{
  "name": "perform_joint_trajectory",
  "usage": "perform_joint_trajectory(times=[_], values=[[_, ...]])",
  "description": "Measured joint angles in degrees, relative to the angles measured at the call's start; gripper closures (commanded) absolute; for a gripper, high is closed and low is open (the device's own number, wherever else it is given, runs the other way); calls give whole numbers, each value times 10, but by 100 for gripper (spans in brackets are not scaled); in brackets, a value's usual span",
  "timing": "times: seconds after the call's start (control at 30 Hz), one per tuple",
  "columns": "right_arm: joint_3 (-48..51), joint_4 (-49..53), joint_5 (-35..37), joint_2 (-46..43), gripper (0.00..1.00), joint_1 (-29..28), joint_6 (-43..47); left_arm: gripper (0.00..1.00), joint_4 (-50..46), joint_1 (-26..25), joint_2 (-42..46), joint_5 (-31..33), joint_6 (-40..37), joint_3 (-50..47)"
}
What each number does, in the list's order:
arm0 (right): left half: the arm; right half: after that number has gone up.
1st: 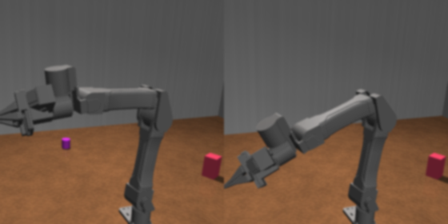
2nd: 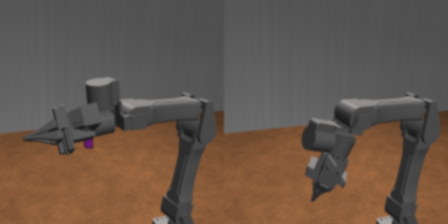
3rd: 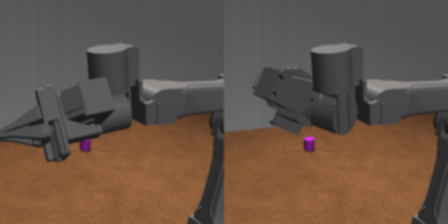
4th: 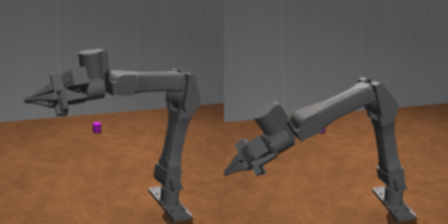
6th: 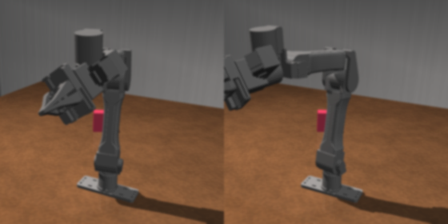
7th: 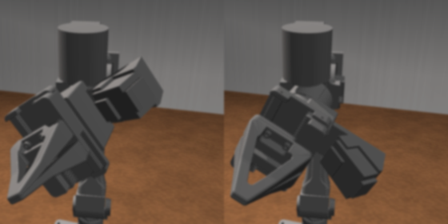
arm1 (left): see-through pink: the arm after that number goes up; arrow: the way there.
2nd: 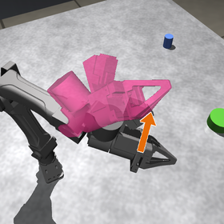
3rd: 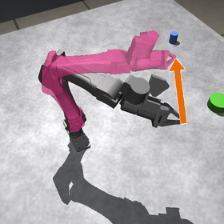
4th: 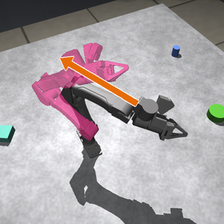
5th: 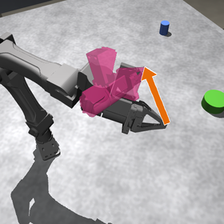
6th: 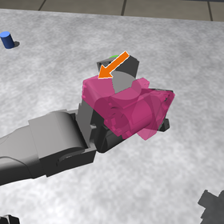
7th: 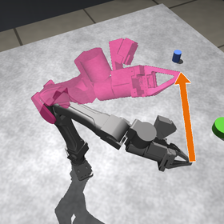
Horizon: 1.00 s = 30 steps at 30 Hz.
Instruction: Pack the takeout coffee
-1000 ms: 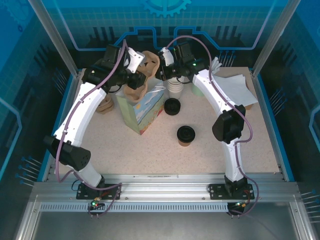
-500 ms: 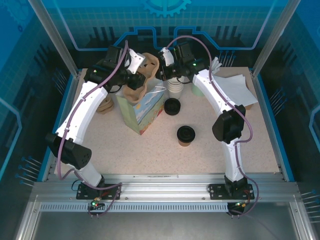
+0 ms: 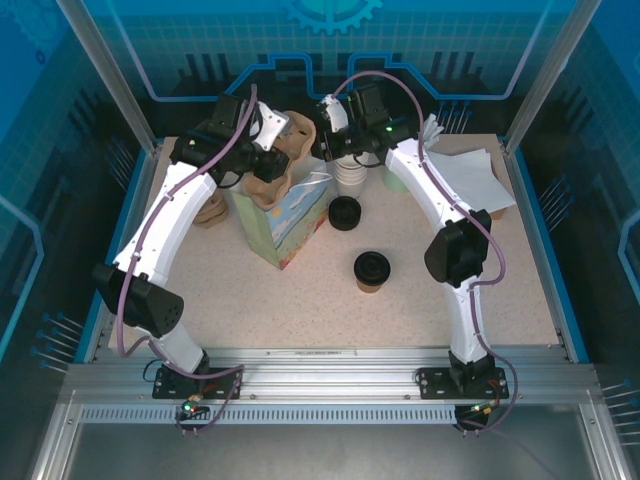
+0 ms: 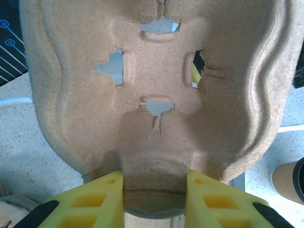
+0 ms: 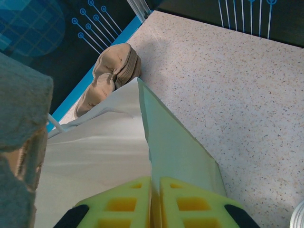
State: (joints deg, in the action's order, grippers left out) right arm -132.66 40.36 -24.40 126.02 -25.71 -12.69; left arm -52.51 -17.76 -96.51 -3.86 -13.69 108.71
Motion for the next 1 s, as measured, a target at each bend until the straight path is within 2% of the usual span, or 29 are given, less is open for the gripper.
perform_joint_trajectory(times=[1.0], values=[[-1,0,12,0,89,0,-25,68,-12,-5,0,-23,-31,-3]])
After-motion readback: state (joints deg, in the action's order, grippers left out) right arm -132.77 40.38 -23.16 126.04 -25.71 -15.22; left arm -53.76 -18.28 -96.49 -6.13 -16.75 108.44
